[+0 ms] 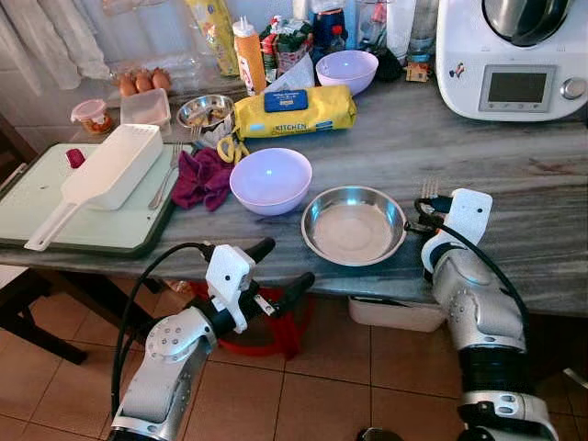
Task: Setting the table
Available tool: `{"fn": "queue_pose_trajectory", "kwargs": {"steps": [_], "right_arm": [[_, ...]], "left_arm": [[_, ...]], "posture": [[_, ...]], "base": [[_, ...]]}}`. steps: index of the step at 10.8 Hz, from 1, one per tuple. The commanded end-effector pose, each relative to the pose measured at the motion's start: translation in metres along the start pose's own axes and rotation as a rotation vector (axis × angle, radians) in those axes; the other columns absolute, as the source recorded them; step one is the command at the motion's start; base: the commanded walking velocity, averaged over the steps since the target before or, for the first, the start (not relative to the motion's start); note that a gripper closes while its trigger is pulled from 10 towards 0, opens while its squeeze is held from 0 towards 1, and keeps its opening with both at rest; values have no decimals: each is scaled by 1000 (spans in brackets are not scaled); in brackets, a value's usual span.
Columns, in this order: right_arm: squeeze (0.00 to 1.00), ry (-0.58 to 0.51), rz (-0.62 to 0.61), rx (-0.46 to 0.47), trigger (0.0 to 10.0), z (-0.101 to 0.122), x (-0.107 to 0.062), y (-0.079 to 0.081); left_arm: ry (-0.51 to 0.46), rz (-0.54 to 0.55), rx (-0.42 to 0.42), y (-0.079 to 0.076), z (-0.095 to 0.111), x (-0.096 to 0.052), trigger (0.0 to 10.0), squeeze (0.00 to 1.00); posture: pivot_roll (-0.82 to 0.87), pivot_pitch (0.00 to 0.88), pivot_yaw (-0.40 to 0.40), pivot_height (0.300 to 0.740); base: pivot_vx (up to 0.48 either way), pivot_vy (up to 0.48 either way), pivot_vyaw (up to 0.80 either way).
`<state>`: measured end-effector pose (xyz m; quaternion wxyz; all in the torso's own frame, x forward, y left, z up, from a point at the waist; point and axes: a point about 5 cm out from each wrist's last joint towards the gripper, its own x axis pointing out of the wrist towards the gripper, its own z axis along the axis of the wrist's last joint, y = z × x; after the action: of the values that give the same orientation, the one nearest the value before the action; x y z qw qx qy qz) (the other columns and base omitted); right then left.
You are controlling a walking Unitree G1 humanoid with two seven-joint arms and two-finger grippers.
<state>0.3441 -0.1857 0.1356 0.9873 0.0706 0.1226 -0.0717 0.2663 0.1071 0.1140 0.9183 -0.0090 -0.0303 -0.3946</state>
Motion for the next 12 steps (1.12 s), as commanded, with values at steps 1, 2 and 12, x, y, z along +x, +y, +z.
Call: {"fn": "queue_pose_trajectory", "kwargs": {"steps": [1,2,12], "right_arm": [[0,85,36,-18,10000,-19,-2,6],[0,89,38,-22,10000,-21,-3,6],[1000,-147,49,-69,10000,20,-26,2]], "left_arm": [[-1,-11,15,0,4,1,10000,0],[-1,-10,15,0,4,1,10000,0],[1,-3,25,3,5,2,10000,0]], "posture": [[-191,109,125,740],[-191,111,126,740],[-189,102,130,740]], "base": [[0,0,0],[0,0,0],[0,0,0]]}}
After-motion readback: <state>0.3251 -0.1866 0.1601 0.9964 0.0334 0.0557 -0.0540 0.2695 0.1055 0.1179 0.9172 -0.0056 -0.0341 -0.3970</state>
